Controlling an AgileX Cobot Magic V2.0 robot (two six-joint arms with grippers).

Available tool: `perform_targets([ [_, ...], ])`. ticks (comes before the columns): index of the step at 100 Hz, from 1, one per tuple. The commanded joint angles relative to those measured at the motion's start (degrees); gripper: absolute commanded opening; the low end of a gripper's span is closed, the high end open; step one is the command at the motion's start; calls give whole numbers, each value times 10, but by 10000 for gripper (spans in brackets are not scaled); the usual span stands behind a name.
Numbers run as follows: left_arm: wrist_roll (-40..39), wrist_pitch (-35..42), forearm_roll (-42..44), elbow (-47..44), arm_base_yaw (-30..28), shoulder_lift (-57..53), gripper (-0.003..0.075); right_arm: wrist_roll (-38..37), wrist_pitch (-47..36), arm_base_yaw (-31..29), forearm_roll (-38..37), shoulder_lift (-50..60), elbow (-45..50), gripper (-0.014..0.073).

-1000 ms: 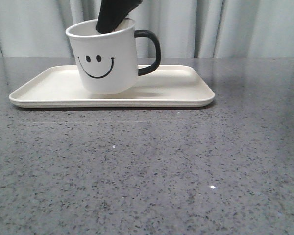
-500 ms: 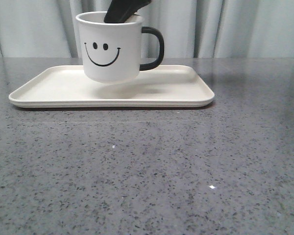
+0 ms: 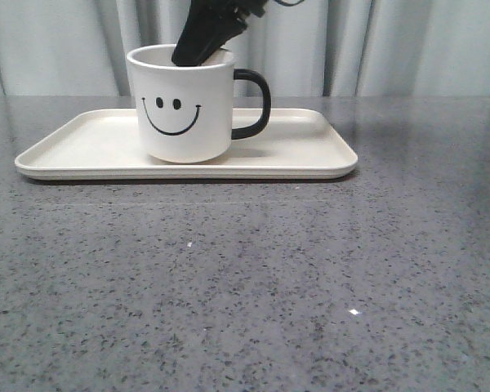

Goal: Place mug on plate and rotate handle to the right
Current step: 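Lower the rotated mug onto the tray with the right gripper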

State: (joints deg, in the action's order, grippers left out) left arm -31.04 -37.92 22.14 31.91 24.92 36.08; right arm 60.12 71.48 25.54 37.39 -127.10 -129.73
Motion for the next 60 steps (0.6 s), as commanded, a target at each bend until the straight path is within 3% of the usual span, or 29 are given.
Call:
perform_targets([
  [1,-7,35,10,16,4,0,491,17,50,-3,31,36,-20,-60],
  [60,-7,35,10,16,4,0,491,32,50,-3,30,37,-18,-60],
])
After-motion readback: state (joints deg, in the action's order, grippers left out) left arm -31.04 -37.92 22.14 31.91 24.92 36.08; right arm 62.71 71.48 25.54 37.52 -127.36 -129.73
